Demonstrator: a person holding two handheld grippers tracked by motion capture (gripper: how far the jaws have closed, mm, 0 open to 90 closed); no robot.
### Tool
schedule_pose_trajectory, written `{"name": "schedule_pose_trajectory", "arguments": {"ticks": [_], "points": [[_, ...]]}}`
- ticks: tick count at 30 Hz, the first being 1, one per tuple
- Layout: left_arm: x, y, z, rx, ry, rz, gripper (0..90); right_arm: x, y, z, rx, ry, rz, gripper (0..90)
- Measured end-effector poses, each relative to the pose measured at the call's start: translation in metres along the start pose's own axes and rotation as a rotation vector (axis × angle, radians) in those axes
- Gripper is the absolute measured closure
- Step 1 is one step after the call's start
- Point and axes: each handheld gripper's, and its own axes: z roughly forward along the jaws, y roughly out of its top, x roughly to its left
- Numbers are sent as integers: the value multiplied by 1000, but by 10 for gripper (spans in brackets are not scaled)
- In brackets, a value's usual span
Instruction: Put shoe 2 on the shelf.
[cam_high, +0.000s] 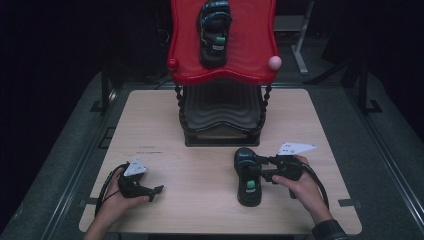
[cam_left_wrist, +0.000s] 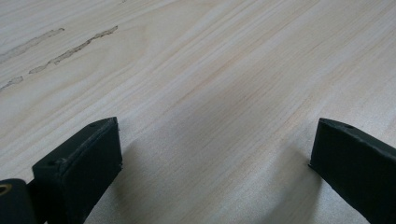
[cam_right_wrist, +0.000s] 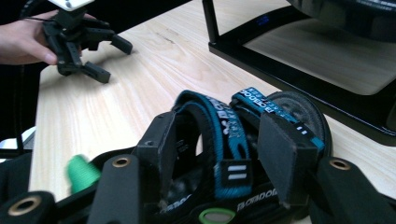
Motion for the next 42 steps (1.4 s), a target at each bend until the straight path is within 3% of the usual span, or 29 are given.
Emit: {"name": "schedule_pose_trajectory", "arguments": {"ticks": [9,12,21,42], "points": [[0,0,0,0,0,0,9,-6,-2,18,48,16,-1,597],[0,0,0,0,0,1,9,-7,-2,16,32,25,2,652],[0,0,0,0,0,1,8,-8,-2,11,11,49,24,667],[0,0,0,2,0,1,9,1,15,-41,-124,17,32,670]]}}
